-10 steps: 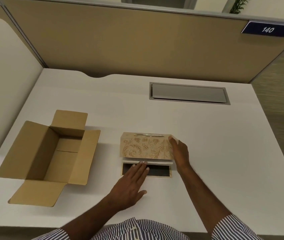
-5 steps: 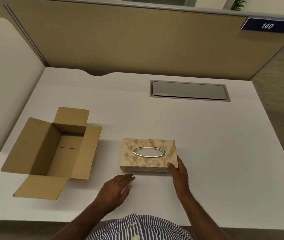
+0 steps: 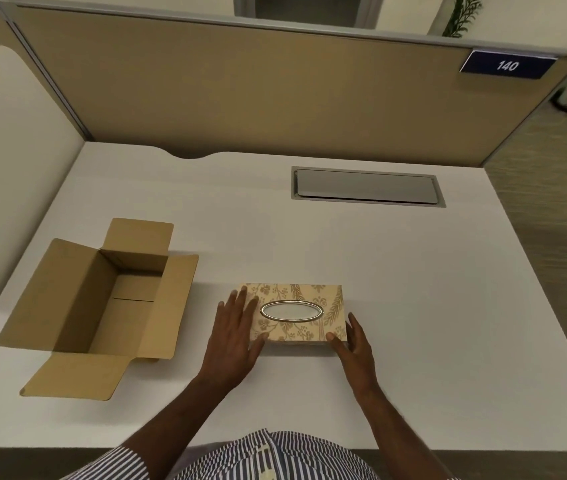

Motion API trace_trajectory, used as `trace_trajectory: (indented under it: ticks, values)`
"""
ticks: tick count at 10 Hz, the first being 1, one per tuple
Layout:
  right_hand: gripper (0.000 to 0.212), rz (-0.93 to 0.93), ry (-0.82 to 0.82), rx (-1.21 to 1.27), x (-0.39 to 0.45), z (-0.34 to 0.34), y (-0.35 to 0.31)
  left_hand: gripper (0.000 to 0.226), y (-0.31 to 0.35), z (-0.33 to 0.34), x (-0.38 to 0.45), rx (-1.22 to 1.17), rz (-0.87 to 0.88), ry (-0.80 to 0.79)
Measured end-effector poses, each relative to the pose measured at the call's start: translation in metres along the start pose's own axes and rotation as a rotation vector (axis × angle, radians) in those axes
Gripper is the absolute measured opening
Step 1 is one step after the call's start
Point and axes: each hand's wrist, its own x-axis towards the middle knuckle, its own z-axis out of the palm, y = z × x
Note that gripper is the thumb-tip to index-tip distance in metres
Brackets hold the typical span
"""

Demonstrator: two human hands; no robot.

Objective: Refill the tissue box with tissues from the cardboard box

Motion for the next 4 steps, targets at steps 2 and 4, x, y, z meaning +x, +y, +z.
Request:
trace_trajectory:
  ticks: [2, 4]
  values:
    - [0.083, 0.030, 0.000, -0.045, 0.006, -0.005, -0.004, 0.081, -0.010, 0.007, 0.006, 0.090, -0.073, -0.180]
    - [0.068, -0.193, 0.041, -0.285, 0.009, -0.005, -0.021, 0.083, -0.012, -0.001, 0.019, 0.070, -0.031, -0.092]
